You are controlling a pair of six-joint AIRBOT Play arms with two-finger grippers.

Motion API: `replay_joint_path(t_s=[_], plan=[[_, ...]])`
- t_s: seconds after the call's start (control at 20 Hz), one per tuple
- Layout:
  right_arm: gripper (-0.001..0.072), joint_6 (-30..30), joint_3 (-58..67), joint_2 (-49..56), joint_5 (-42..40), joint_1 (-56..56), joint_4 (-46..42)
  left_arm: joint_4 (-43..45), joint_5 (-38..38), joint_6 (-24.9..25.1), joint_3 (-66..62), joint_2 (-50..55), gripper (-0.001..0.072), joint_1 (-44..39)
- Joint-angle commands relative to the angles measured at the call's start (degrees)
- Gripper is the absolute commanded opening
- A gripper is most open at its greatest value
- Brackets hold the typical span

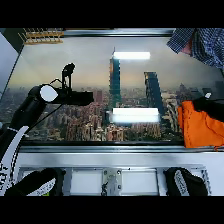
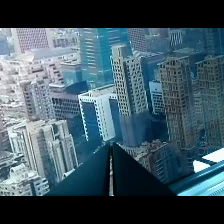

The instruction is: Fold the clothes and pants, and hang the long-sleeved shirts on hangers.

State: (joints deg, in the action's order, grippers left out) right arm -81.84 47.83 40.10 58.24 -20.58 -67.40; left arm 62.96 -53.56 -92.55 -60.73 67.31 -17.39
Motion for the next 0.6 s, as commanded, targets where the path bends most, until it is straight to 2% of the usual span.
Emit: replay_joint_path(t_s=[0.0,0.15,0.3,0.35,0.4,0.45,0.55], plan=[[0.0514,1.95,-0.50,-0.24,0.57,18.08,4.22,0.00,-0.15,-0.02,0.02,0.04,0.0006,-0.02],[0.0512,1.95,-0.50,0.61,0.57,25.14,4.20,0.00,-0.20,-0.02,0.02,0.02,0.0006,-0.02],[0.0505,1.95,-0.50,0.76,0.57,26.25,4.24,0.00,-0.20,-0.02,0.02,0.02,0.0006,-0.02],[0.0379,1.95,-0.50,0.76,0.59,26.25,4.24,0.00,-0.20,-0.02,0.02,0.04,0.0006,-0.02],[0.0152,1.95,-0.50,0.76,0.59,26.25,4.24,0.00,-0.20,-0.02,0.02,0.04,0.0006,-0.02],[0.0017,1.88,-0.50,0.76,0.57,26.25,4.24,0.02,-0.20,-0.02,0.02,0.02,0.0006,-0.02],[0.0019,1.92,-0.50,0.70,1.22,26.25,4.26,0.00,-0.20,-0.02,0.04,0.04,0.0006,-0.02]])
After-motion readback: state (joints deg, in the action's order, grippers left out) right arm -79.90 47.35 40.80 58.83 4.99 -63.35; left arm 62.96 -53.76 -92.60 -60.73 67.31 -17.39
